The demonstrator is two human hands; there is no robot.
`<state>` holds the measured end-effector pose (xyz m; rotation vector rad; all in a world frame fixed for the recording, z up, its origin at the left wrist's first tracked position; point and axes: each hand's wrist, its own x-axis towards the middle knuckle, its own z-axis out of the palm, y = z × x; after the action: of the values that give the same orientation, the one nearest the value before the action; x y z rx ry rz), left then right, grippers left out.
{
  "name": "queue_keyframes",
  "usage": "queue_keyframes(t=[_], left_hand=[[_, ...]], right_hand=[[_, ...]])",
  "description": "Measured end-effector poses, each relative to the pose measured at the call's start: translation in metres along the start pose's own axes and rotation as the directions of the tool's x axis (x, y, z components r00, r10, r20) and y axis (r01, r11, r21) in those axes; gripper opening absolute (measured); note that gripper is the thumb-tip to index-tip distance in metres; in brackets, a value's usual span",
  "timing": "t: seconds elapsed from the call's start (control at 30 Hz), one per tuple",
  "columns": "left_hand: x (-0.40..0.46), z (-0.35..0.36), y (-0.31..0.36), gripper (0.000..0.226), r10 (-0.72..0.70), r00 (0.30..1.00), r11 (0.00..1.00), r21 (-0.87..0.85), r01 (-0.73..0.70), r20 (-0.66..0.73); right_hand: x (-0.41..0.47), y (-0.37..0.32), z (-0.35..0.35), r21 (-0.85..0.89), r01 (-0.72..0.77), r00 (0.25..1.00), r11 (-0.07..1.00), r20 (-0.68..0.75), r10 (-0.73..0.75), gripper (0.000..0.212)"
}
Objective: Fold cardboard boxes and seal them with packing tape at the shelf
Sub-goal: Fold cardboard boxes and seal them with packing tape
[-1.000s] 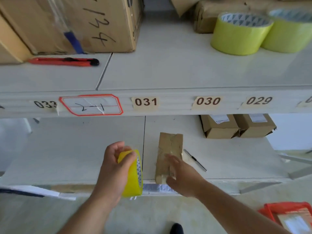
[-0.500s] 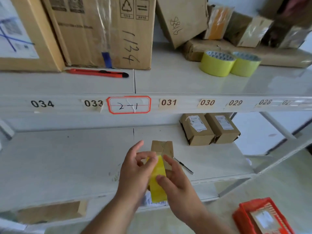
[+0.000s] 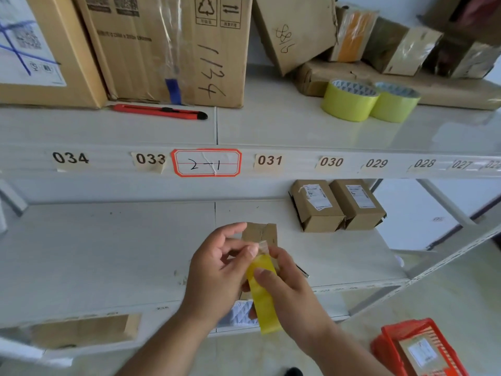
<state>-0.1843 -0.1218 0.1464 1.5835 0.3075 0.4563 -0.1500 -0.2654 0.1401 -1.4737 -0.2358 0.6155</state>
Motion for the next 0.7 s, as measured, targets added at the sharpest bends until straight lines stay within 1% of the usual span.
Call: queue_keyframes(t=[0.1,0.17,0.23,0.3,0.33,0.37,0.43,0.47,0.5,0.57,0.63,0.7], left_hand=[[0.000,0.003,-0.002,0.034,-0.052,0.997,0.994,-0.097,0.047,-0.050],[-0.001,0.004,-0.004,0.031,-0.049,0.998,0.996,-0.079,0.046,-0.046],[0.001,0.002,-0.009,0.029,0.014,1.000,0.998,0.065,-0.013,-0.010],[0.005,-0.003,-0.013,0.029,0.091,0.995,0.964,0.246,-0.099,0.043],[0.009,-0.006,-0.015,0.029,0.120,0.992,0.943,0.308,-0.124,0.032],[0.013,-0.011,-0.016,0.029,0.146,0.989,0.927,0.352,-0.131,-0.016],[0.020,-0.022,-0.013,0.027,0.207,0.970,0.909,0.392,-0.144,-0.124],[0.021,-0.027,-0.012,0.024,0.246,0.961,0.895,0.412,-0.173,-0.130],[0.019,-0.029,-0.011,0.020,0.295,0.952,0.868,0.442,-0.228,-0.088],[0.010,-0.028,-0.007,0.011,0.371,0.924,0.781,0.507,-0.365,0.094],[0.002,-0.023,-0.003,0.023,0.365,0.899,0.695,0.572,-0.436,0.242],[0.001,-0.015,0.001,0.029,0.355,0.881,0.613,0.634,-0.471,0.312]], right_hand=[[-0.002,0.001,0.000,0.046,-0.005,1.000,0.999,-0.017,0.006,0.023],[-0.003,0.001,0.000,0.056,-0.012,1.000,0.998,-0.017,0.013,0.021],[-0.004,0.002,0.000,0.074,-0.012,1.000,0.997,-0.010,0.013,0.020],[-0.006,0.003,-0.001,0.118,-0.035,0.999,0.992,-0.019,0.038,0.019],[-0.006,0.004,-0.003,0.137,-0.049,0.998,0.989,-0.026,0.053,0.019],[-0.007,0.005,-0.004,0.147,-0.065,0.997,0.987,-0.031,0.070,0.020],[-0.008,0.007,-0.008,0.155,-0.089,0.995,0.984,-0.041,0.096,0.024],[-0.008,0.008,-0.011,0.153,-0.092,0.994,0.984,-0.045,0.100,0.023],[-0.007,0.009,-0.013,0.143,-0.090,0.994,0.986,-0.048,0.098,0.021],[-0.006,0.008,-0.015,0.126,-0.074,0.995,0.989,-0.052,0.081,0.012],[-0.006,0.006,-0.015,0.123,-0.049,0.997,0.991,-0.058,0.056,0.013],[-0.007,0.004,-0.016,0.109,-0.031,0.998,0.994,-0.054,0.037,0.019]])
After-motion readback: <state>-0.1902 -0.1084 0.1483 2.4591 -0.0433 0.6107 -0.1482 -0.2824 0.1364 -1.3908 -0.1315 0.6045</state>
